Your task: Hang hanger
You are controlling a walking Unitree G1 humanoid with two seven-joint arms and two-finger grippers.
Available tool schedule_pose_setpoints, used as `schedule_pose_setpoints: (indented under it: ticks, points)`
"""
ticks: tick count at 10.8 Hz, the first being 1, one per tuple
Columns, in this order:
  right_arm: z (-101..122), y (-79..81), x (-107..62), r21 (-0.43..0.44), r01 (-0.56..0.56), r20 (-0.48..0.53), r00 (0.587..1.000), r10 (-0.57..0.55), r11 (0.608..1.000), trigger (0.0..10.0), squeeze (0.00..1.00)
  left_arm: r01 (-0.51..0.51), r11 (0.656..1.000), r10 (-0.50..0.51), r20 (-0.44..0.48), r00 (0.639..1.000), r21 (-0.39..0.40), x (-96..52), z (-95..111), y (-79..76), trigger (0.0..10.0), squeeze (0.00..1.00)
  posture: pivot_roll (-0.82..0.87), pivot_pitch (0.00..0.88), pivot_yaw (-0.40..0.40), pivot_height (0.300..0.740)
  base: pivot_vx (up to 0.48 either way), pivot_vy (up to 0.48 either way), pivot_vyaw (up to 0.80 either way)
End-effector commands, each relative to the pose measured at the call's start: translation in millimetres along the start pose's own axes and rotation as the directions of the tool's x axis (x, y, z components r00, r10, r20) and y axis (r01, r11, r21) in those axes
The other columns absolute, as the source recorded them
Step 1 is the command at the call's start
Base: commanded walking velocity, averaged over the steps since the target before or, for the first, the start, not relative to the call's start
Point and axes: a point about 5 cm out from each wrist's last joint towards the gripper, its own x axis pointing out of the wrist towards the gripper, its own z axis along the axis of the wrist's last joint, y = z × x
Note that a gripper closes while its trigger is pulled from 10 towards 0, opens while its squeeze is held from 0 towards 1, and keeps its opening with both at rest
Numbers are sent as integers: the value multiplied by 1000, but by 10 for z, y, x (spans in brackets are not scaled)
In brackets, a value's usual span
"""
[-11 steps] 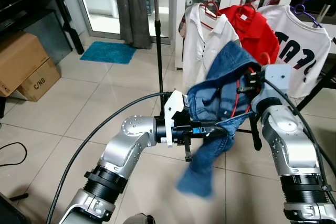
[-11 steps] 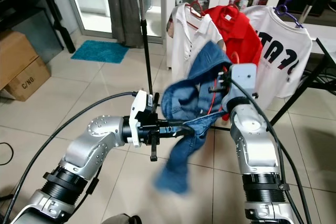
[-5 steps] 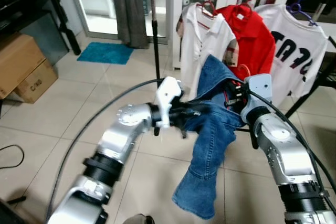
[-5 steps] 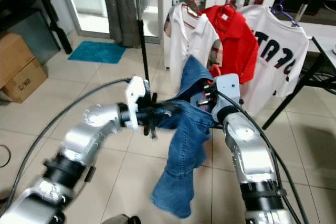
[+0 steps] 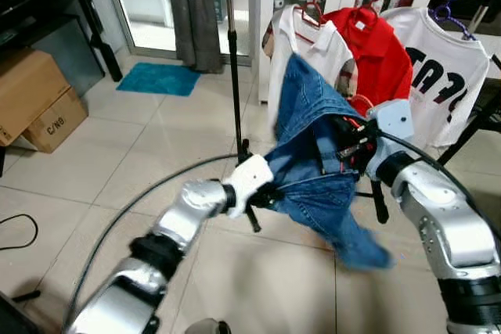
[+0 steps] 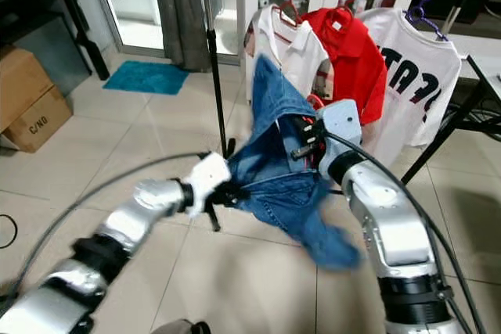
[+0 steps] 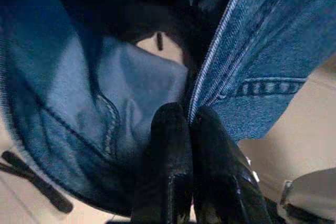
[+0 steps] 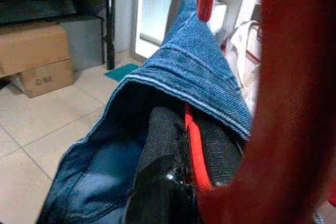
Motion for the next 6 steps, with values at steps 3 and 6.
schedule_pose_setpoints:
  ticks: [3,6]
  points:
    - [82,15,-51,9,-3,10,1000,3,1000,10000,0,-21,996,29,91,995,-85,-1,64,76,10000,0,-190,0,76,740,0,0,0]
    - [-148,-86,-98,50,125,-113,986,-119,991,10000,0,118,984,-80,260,962,-134,-192,136,44,10000,1000,-174,0,71,740,0,0,0]
